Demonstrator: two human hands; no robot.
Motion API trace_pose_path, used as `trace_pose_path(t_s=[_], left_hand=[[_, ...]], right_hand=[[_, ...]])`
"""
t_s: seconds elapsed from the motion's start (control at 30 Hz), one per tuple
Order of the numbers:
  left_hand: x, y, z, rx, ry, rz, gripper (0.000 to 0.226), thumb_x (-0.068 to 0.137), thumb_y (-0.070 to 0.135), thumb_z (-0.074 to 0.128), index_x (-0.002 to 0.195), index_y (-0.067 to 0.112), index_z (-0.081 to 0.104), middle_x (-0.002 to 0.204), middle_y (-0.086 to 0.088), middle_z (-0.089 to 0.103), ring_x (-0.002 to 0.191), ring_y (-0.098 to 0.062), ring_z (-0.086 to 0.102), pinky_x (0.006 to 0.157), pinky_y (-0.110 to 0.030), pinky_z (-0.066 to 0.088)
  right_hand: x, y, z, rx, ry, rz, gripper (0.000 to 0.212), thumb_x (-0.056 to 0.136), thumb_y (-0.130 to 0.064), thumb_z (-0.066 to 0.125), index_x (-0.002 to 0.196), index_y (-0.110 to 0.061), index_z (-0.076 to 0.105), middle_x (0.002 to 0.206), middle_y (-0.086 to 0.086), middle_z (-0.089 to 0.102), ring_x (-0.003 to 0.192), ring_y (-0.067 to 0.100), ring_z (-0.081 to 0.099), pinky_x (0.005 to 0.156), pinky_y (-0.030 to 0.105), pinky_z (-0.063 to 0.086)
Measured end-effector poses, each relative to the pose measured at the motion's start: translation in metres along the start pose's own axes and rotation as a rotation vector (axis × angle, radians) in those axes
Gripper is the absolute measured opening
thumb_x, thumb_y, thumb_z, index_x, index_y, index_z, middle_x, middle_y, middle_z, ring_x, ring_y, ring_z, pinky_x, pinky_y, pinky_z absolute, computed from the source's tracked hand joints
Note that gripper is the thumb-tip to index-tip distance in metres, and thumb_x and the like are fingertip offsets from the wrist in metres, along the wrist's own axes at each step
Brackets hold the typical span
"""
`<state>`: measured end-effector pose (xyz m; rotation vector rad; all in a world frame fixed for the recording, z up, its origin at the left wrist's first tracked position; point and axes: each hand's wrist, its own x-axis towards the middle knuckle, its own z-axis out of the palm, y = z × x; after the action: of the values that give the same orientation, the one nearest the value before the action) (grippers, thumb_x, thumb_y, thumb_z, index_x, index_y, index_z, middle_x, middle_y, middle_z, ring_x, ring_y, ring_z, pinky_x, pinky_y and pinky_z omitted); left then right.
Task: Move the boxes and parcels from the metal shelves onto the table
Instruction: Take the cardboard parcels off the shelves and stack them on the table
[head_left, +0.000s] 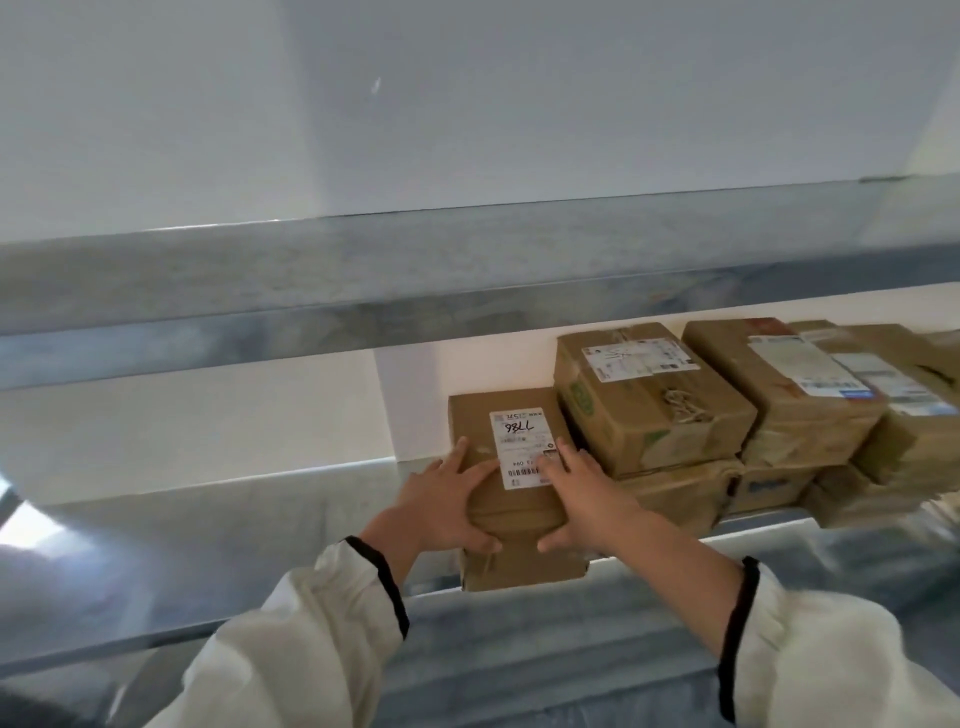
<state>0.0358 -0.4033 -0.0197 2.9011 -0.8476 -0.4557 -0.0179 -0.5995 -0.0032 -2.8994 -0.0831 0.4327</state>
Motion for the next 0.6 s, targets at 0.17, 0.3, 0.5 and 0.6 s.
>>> trace_pose_path(t_s=[0.17, 0.3, 0.5, 0.6], left_hand=[[0.005, -0.023, 0.007, -0.157, -0.033, 0.032, 0.115, 0.061, 0.063, 0.075, 0.146, 0.048, 0.0, 0.157, -0.003, -0.016, 0.133, -0.032, 0.036, 0.11, -0.04, 0.034], [0.007, -0.023, 0.018, -0.316, -0.017, 0.083, 0.124, 0.06, 0.047, 0.084, 0.148, 0.042, -0.002, 0.153, -0.004, -0.007, 0.136, -0.029, 0.03, 0.113, -0.037, 0.031], [0.001, -0.022, 0.018, -0.401, 0.022, 0.116, 0.121, 0.063, 0.036, 0.085, 0.15, 0.037, 0.0, 0.15, -0.005, 0.002, 0.135, -0.026, 0.027, 0.114, -0.033, 0.029], [-0.004, -0.028, 0.016, -0.412, 0.045, 0.109, 0.121, 0.062, 0.036, 0.086, 0.15, 0.036, 0.001, 0.149, -0.005, 0.004, 0.134, -0.025, 0.028, 0.113, -0.033, 0.03]], right_hand=[[0.015, -0.003, 0.009, 0.078, -0.058, 0.047, 0.127, 0.061, -0.053, 0.081, 0.15, -0.029, -0.007, 0.154, 0.004, -0.027, 0.143, 0.03, 0.015, 0.117, 0.043, 0.023], [0.015, -0.002, 0.012, 0.105, -0.038, 0.03, 0.126, 0.063, -0.051, 0.081, 0.15, -0.027, -0.006, 0.156, 0.001, -0.023, 0.143, 0.028, 0.011, 0.117, 0.042, 0.021], [0.009, -0.006, 0.013, 0.126, 0.02, -0.022, 0.121, 0.062, -0.05, 0.082, 0.151, -0.022, 0.006, 0.158, -0.007, -0.009, 0.143, 0.022, 0.015, 0.118, 0.036, 0.02], [0.007, -0.013, 0.009, 0.131, 0.043, -0.049, 0.118, 0.063, -0.05, 0.081, 0.151, -0.022, 0.009, 0.158, -0.01, -0.006, 0.143, 0.022, 0.015, 0.118, 0.037, 0.02]])
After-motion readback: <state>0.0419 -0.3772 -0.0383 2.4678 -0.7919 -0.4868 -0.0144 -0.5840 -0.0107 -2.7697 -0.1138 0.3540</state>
